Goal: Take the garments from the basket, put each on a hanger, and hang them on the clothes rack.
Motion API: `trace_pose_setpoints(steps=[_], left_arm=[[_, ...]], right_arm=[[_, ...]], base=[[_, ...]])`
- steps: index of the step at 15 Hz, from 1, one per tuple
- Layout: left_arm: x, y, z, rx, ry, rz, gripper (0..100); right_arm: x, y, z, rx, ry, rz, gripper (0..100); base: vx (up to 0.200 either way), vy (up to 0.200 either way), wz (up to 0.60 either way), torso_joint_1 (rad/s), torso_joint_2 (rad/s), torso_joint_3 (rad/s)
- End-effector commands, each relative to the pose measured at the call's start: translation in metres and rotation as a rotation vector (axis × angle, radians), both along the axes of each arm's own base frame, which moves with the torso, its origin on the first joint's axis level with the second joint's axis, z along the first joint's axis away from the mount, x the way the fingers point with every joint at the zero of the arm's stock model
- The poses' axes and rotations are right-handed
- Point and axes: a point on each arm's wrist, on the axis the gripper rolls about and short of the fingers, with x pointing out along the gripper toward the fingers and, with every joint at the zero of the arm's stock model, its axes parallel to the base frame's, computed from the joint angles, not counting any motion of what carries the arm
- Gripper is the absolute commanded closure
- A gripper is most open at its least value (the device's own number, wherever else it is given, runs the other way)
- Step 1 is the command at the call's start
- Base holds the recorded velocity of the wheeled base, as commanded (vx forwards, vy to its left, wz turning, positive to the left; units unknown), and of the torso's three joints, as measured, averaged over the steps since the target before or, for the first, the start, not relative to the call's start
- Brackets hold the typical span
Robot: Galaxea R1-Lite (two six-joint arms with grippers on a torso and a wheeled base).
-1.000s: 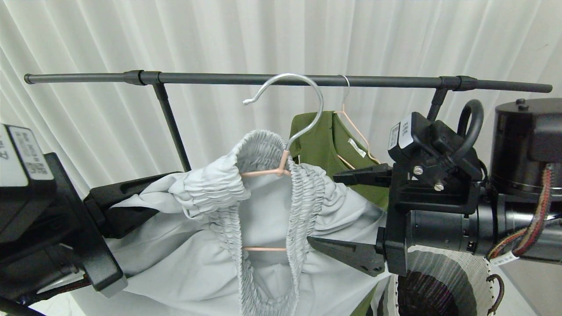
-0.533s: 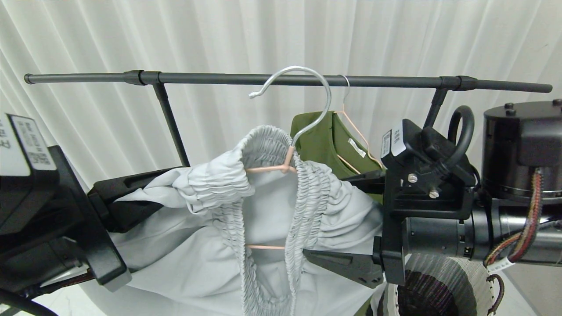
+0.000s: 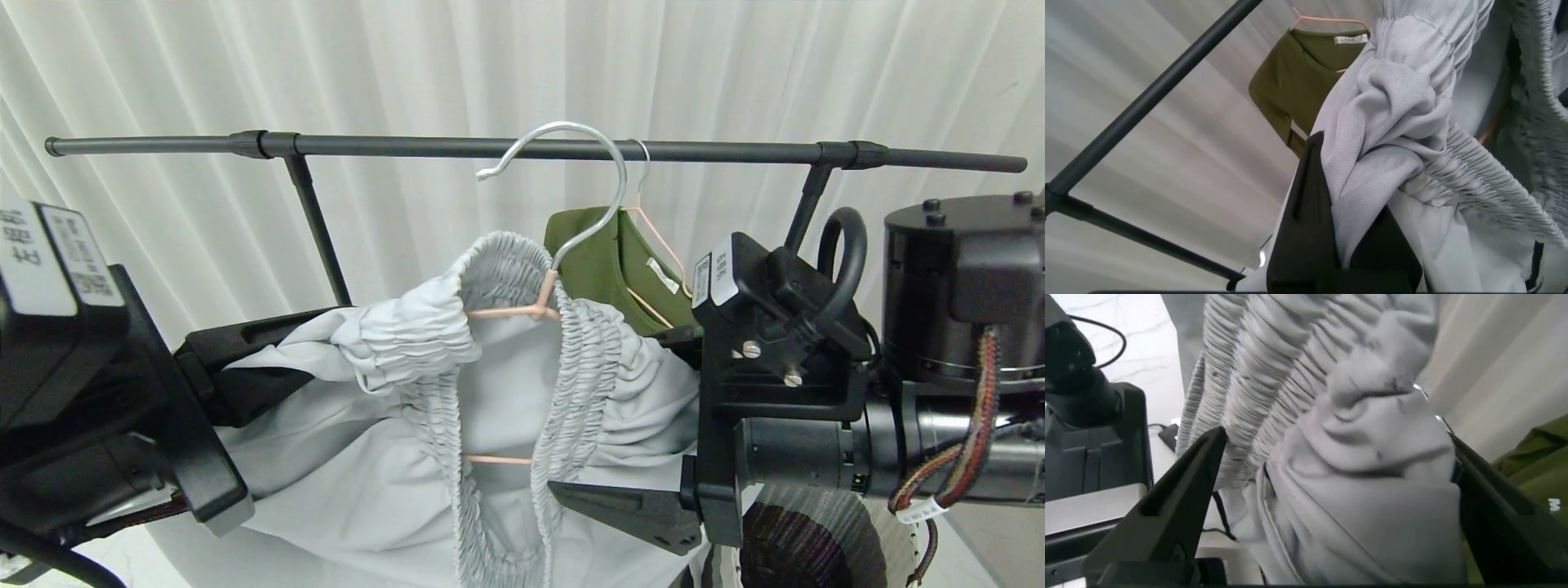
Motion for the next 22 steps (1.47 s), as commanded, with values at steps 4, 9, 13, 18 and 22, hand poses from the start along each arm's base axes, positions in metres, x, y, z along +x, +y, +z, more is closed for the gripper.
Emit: trace_pose_setpoints(steps=[4, 9, 13, 18, 22], left_arm=[[0.0, 0.0, 0.001, -0.002, -0.003, 0.0, 100], [0.0, 0.0, 0.002, -0.005, -0.006, 0.0, 100], [0.0, 0.0, 0.001, -0.002, -0.005, 0.0, 100], [0.0, 0.0, -0.003, 0.022, -0.007, 0.008, 0], [-0.001, 0.002, -0.008, 0.032, 0.006, 0.01, 0]], right_arm=[[0.002, 0.006, 0.004, 0.008, -0.007, 0.002, 100], [0.003, 0.006, 0.005, 0.013, -0.012, 0.0, 100], [0.004, 0.007, 0.006, 0.011, -0.021, -0.02, 100], [0.005, 0.007, 0.011, -0.008, -0.135, -0.01, 100], [0.008, 0.007, 0.019, -0.021, -0.271, 0.008, 100]], base=[[0.0, 0.0, 0.0, 0.0, 0.0, 0.0], [0.0, 0.0, 0.0, 0.0, 0.0, 0.0], [0.0, 0.0, 0.0, 0.0, 0.0, 0.0], [0.0, 0.0, 0.0, 0.0, 0.0, 0.0], [0.0, 0.0, 0.0, 0.0, 0.0, 0.0]])
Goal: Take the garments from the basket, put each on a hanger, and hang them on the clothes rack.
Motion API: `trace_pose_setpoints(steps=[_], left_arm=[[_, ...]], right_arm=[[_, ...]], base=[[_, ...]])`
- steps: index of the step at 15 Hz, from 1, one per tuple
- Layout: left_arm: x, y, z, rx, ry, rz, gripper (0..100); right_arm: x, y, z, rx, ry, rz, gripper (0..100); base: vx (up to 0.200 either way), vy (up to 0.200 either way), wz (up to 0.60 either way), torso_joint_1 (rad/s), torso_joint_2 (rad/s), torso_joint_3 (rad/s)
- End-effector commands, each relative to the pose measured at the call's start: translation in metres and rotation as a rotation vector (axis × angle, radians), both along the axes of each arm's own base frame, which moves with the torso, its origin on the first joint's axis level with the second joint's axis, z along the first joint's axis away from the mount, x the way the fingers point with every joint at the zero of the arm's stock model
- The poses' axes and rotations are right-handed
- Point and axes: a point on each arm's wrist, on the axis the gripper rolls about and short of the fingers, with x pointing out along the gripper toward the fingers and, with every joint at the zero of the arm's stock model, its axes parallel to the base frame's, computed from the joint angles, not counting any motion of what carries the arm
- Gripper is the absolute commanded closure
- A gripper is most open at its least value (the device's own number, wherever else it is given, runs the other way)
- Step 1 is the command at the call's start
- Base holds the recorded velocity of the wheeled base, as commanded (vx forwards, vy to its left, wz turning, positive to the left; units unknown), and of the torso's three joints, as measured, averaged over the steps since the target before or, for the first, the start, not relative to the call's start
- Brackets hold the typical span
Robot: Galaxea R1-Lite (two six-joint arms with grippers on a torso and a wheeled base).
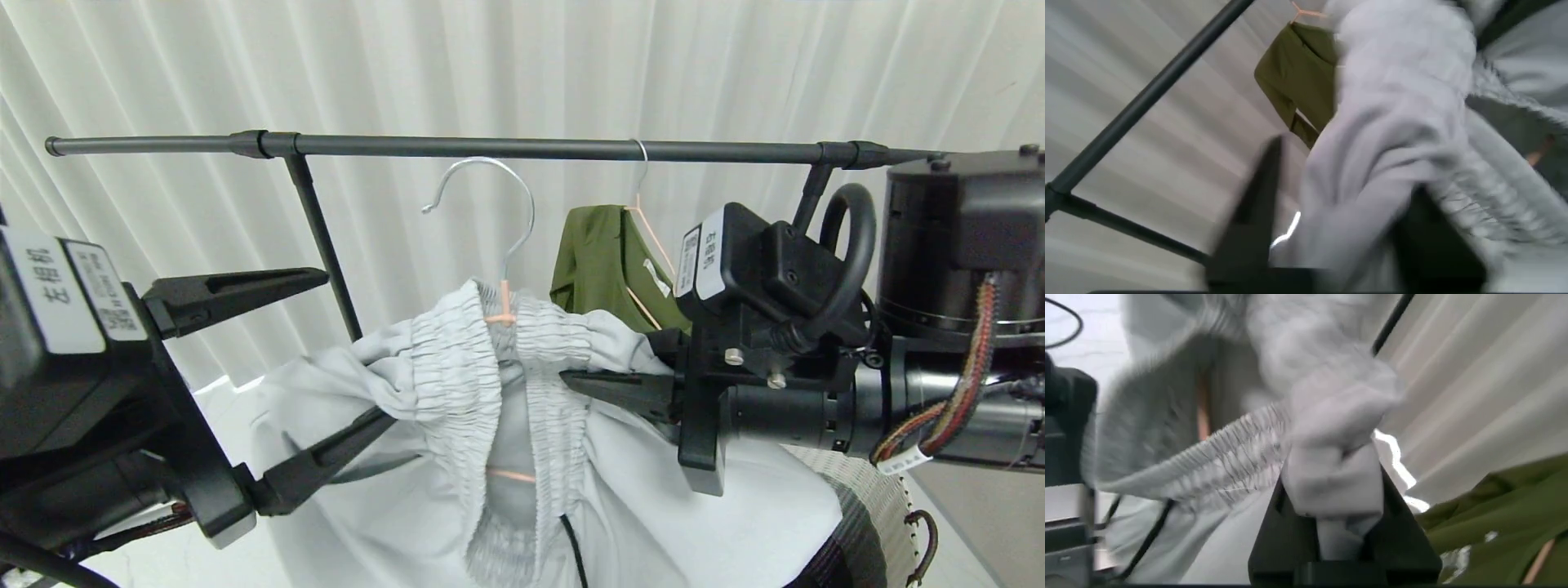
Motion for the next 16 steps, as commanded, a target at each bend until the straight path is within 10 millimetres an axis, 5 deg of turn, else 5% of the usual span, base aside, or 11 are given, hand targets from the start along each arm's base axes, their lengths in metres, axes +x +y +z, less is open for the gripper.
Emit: trace_pose_setpoints(steps=[1, 16], left_arm=[[-0.001, 0.001, -0.002, 0.001, 0.004, 0.004, 0], [0.013, 0.036, -0.043, 0.073, 0.114, 0.255, 0]], right_arm=[[0.003, -0.001, 0.002, -0.003, -0.03, -0.006, 100], [-0.001, -0.015, 0.013, -0.026, -0.196, 0.008, 100]], base=[[0.0, 0.0, 0.0, 0.0, 0.0, 0.0], [0.0, 0.0, 0.0, 0.0, 0.0, 0.0]])
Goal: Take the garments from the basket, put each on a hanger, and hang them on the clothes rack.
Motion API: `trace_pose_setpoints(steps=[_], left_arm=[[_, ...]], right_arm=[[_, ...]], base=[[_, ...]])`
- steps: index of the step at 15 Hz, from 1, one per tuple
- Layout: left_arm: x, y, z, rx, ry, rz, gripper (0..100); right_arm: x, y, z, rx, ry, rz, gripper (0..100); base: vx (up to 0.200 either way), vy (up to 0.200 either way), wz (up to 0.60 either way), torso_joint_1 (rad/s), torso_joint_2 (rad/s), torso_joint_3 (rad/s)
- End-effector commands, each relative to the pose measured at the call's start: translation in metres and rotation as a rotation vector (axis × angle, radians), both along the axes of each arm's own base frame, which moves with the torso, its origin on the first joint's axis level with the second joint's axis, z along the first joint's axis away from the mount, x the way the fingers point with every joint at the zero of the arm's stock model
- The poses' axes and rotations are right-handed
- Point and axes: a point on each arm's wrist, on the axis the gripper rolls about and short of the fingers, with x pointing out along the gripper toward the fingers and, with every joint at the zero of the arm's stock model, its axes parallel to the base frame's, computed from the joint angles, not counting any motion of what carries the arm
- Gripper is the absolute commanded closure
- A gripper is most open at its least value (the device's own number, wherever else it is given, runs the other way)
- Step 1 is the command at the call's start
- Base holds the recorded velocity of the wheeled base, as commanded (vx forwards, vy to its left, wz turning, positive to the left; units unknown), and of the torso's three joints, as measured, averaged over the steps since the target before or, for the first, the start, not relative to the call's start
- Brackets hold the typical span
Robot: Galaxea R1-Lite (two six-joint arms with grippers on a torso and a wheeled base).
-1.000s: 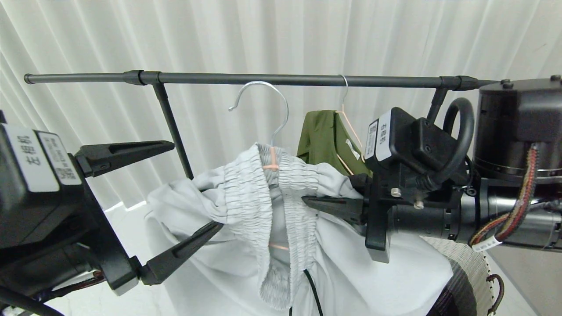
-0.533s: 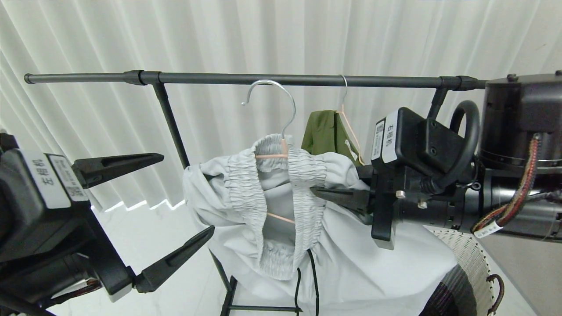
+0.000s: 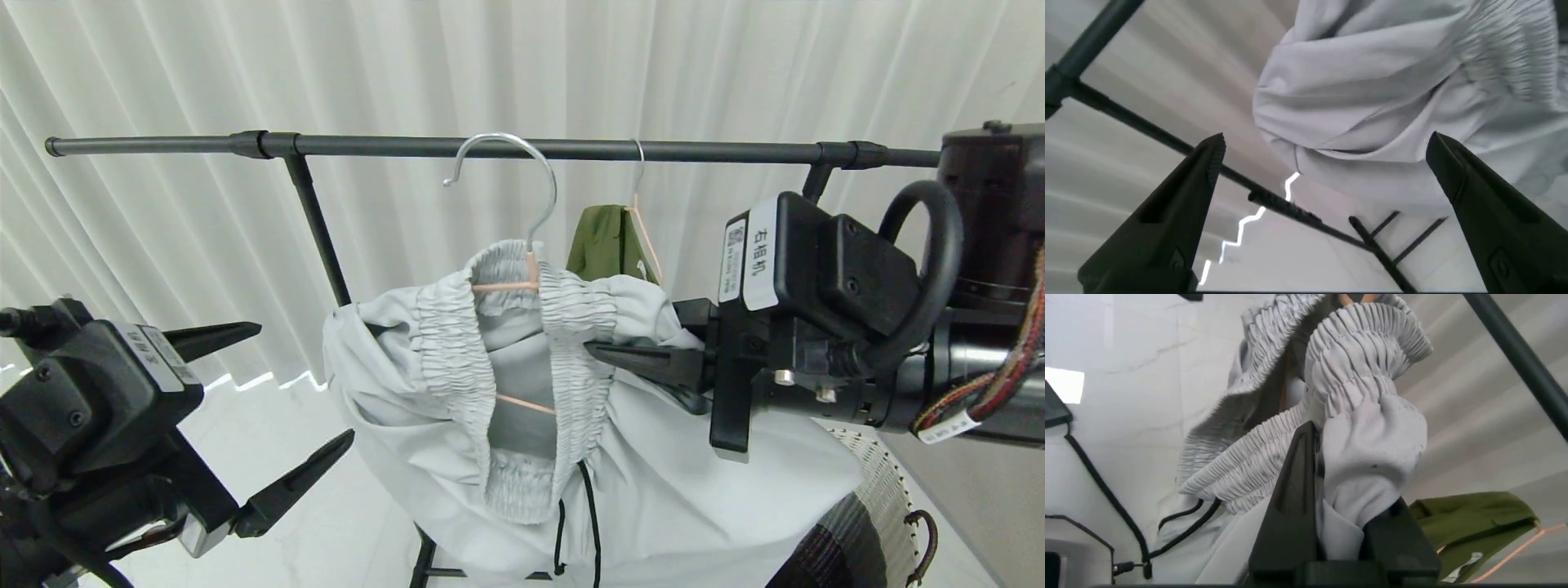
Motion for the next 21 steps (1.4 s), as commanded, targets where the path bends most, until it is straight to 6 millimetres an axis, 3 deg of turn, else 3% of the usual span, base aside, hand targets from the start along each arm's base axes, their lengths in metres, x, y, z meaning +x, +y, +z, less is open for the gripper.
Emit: trace_pose_setpoints(steps=[1, 7, 12, 17, 21], left_arm=[[0.005, 0.001, -0.003, 0.008, 0.02, 0.02, 0], [0.013, -0.008, 0.016, -0.047, -0.006, -0.161, 0], [0.019, -0.012, 0.02, -0.049, -0.007, -0.173, 0], [0.015, -0.014, 0.017, -0.046, 0.001, -0.196, 0], [0.003, 0.0, 0.008, -0.061, 0.005, -0.146, 0]], right_arm=[[-0.004, -0.001, 0.001, 0.005, -0.004, 0.009, 100], [-0.013, 0.008, -0.001, -0.008, -0.018, 0.062, 100], [-0.025, 0.015, -0.001, -0.011, -0.02, 0.113, 100], [-0.025, 0.018, -0.001, -0.009, -0.025, 0.114, 100], [-0.012, 0.006, 0.001, -0.005, -0.032, 0.033, 100]], base=[[0.0, 0.0, 0.0, 0.0, 0.0, 0.0], [0.0, 0.0, 0.0, 0.0, 0.0, 0.0], [0.0, 0.0, 0.0, 0.0, 0.0, 0.0], [0.0, 0.0, 0.0, 0.0, 0.0, 0.0], [0.0, 0.0, 0.0, 0.0, 0.0, 0.0]])
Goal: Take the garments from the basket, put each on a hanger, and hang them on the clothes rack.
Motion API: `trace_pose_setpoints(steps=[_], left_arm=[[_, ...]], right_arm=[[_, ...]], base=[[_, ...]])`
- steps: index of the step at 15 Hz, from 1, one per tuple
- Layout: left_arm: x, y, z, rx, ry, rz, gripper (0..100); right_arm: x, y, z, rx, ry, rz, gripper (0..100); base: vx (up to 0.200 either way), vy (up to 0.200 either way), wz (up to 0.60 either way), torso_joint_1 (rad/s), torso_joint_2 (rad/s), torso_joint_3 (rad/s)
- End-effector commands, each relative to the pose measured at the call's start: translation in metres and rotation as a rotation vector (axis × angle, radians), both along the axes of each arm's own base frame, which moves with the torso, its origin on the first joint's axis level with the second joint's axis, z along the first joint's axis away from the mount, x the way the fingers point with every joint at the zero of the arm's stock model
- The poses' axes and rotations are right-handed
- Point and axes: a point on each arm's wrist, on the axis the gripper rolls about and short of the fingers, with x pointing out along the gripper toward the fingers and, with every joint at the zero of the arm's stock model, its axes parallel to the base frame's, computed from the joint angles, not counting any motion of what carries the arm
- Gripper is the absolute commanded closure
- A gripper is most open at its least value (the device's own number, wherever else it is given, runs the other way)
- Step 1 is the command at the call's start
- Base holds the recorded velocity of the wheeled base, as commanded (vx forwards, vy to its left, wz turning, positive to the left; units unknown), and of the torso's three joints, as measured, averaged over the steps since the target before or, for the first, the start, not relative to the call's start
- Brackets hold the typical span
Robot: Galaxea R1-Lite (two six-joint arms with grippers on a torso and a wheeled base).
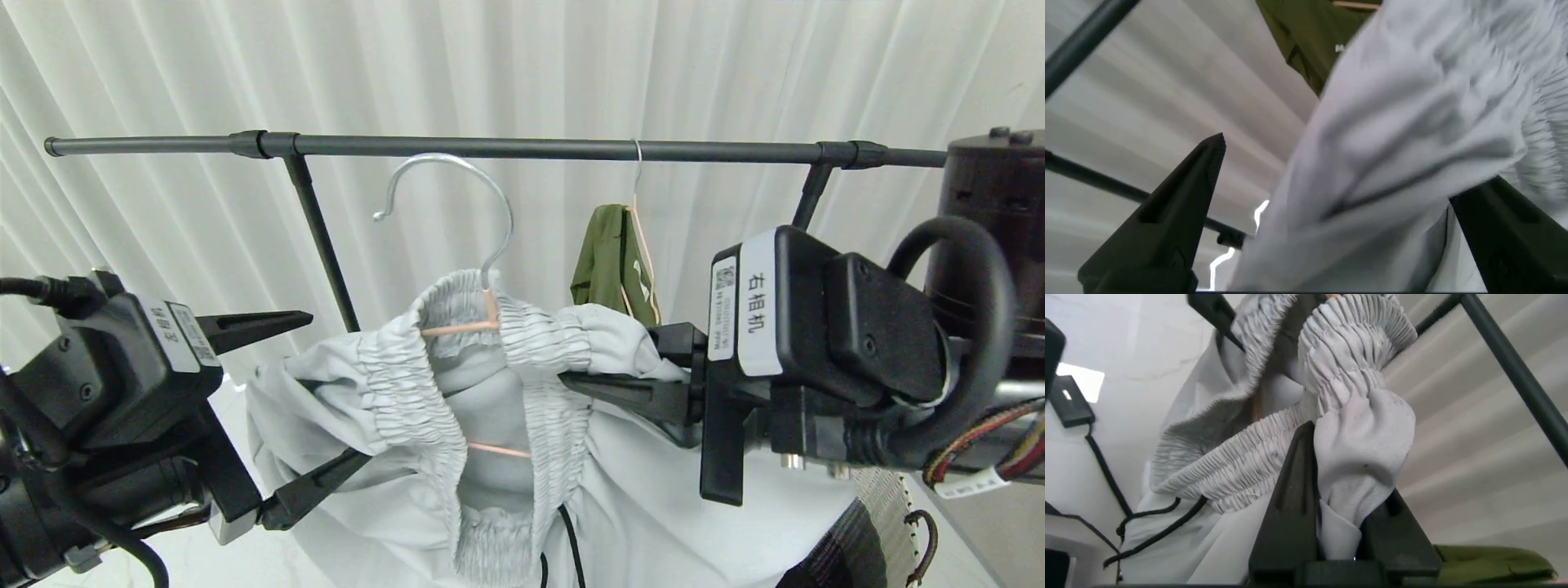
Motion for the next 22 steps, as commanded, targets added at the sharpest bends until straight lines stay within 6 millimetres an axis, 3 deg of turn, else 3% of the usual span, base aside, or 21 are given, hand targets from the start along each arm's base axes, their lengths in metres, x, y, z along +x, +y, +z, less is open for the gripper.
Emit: trace_pose_setpoints(steps=[1, 5, 9, 13, 15, 18, 19, 22], left_arm=[[-0.013, 0.009, 0.0, -0.033, -0.017, 0.02, 0], [-0.022, 0.028, -0.021, -0.046, 0.037, 0.138, 0], [-0.014, 0.047, -0.05, -0.087, 0.196, 0.316, 0], [0.005, 0.047, -0.053, -0.137, 0.286, 0.363, 0], [0.024, 0.048, -0.048, -0.151, 0.309, 0.392, 0], [0.031, 0.047, -0.048, -0.149, 0.318, 0.395, 0], [0.031, 0.047, -0.048, -0.148, 0.319, 0.395, 100], [0.031, 0.054, -0.053, -0.144, 0.337, 0.439, 100]], right_arm=[[0.008, -0.007, 0.003, 0.01, -0.007, -0.035, 100], [0.009, -0.008, 0.009, 0.027, -0.018, -0.039, 100], [0.004, -0.012, 0.014, 0.043, -0.029, -0.035, 100], [-0.003, -0.01, 0.017, 0.052, -0.032, -0.01, 100], [-0.011, -0.009, 0.019, 0.057, -0.035, 0.017, 100], [-0.013, -0.01, 0.02, 0.053, -0.032, 0.02, 100], [-0.013, -0.01, 0.02, 0.055, -0.033, 0.02, 100], [-0.012, -0.009, 0.024, 0.066, -0.04, 0.019, 100]], base=[[0.0, 0.0, 0.0, 0.0, 0.0, 0.0], [0.0, 0.0, 0.0, 0.0, 0.0, 0.0], [0.0, 0.0, 0.0, 0.0, 0.0, 0.0], [0.0, 0.0, 0.0, 0.0, 0.0, 0.0], [0.0, 0.0, 0.0, 0.0, 0.0, 0.0], [0.0, 0.0, 0.0, 0.0, 0.0, 0.0], [0.0, 0.0, 0.0, 0.0, 0.0, 0.0], [0.0, 0.0, 0.0, 0.0, 0.0, 0.0]])
